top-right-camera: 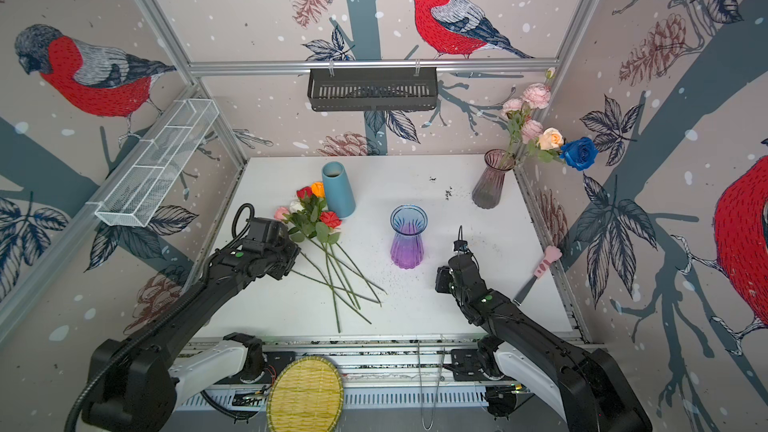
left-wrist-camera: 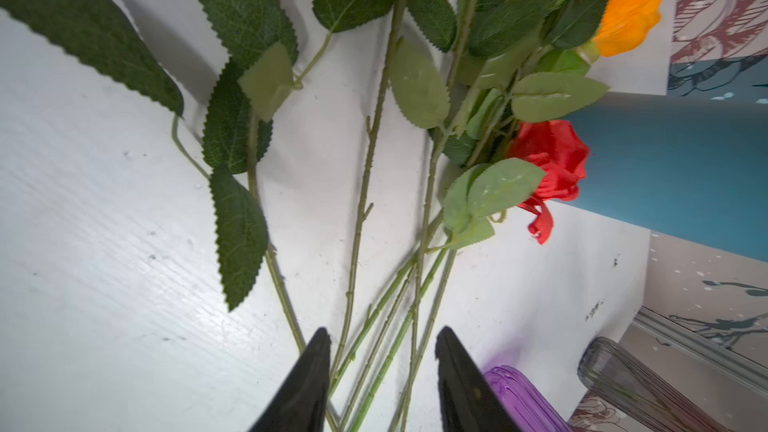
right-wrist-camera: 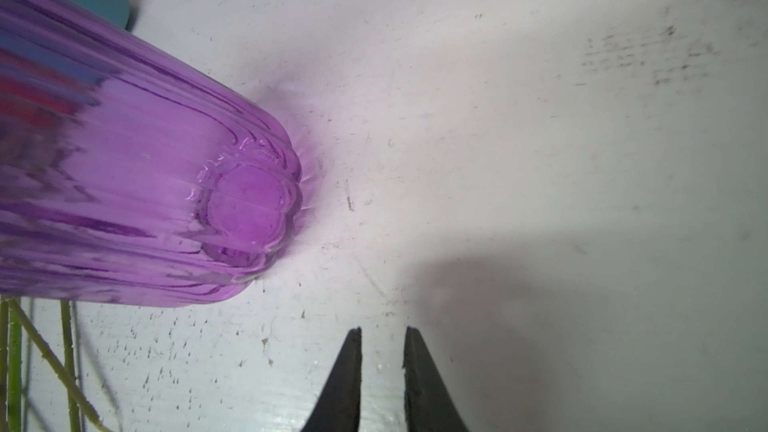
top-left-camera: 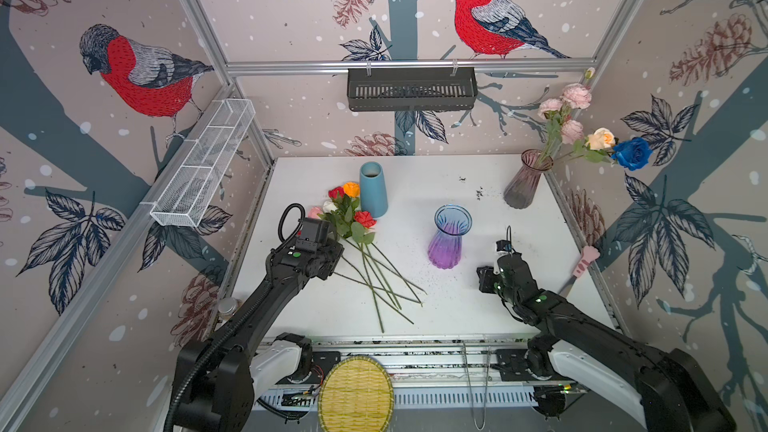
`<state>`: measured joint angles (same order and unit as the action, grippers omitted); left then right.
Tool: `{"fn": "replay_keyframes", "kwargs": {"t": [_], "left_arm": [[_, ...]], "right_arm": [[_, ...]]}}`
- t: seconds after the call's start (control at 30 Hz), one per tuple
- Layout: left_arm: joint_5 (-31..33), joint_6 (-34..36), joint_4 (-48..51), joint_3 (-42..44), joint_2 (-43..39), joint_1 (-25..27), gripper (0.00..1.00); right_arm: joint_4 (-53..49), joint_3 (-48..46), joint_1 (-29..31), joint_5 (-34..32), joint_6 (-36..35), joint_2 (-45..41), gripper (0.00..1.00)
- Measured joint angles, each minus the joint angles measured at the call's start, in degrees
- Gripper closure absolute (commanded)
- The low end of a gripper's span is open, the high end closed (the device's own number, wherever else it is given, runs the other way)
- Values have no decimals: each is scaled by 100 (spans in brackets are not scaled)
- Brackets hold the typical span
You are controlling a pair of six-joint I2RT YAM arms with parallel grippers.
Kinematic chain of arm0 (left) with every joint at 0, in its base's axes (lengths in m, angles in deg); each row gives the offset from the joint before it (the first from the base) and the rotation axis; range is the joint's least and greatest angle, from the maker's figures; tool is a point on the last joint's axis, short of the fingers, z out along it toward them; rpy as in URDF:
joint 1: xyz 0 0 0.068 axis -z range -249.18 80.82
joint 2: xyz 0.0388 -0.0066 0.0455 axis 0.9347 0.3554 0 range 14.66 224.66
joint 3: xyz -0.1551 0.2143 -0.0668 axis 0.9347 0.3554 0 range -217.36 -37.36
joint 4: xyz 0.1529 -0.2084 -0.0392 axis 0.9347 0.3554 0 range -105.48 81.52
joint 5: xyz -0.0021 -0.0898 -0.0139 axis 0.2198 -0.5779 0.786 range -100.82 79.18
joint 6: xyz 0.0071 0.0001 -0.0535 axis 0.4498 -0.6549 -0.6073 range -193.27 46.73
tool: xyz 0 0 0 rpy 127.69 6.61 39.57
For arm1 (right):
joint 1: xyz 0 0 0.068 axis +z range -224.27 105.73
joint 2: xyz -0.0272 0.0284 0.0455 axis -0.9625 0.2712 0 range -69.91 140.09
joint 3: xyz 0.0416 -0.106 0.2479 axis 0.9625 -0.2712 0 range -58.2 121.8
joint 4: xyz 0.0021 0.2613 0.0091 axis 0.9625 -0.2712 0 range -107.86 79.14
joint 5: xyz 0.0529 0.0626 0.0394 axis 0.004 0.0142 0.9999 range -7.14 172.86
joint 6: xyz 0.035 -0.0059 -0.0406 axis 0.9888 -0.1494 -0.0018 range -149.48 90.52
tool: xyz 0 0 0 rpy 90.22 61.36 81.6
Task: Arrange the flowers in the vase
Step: 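Lift a white rose out of the bunch with the left gripper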
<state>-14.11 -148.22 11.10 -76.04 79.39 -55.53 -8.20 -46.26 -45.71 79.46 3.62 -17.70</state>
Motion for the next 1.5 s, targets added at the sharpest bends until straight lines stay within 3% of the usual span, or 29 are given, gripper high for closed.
{"fn": "replay_keyframes", "kwargs": {"t": [0.43, 0.93, 1.1, 1.23, 1.37, 1.5], "left_arm": [[326, 970, 114, -1281, 2103, -485, 63], [55, 1255, 157, -1440, 2863, -503, 64], [28, 1340, 81, -1357, 2938, -505, 82], [-59, 1390, 26, -1353, 3001, -527, 88], [-120, 1493, -31, -1353, 2966, -614, 100], [-264, 1493, -7, -1386, 2667, -769, 100]], "right_arm": [[-26, 13, 37, -109, 13, 22, 79], [-26, 15, 48, -109, 13, 26, 79], [-31, 15, 52, -111, 13, 15, 79], [-31, 15, 52, -111, 13, 15, 79], [-37, 15, 57, -111, 13, 4, 79], [-42, 15, 63, -114, 13, -2, 80]]}}
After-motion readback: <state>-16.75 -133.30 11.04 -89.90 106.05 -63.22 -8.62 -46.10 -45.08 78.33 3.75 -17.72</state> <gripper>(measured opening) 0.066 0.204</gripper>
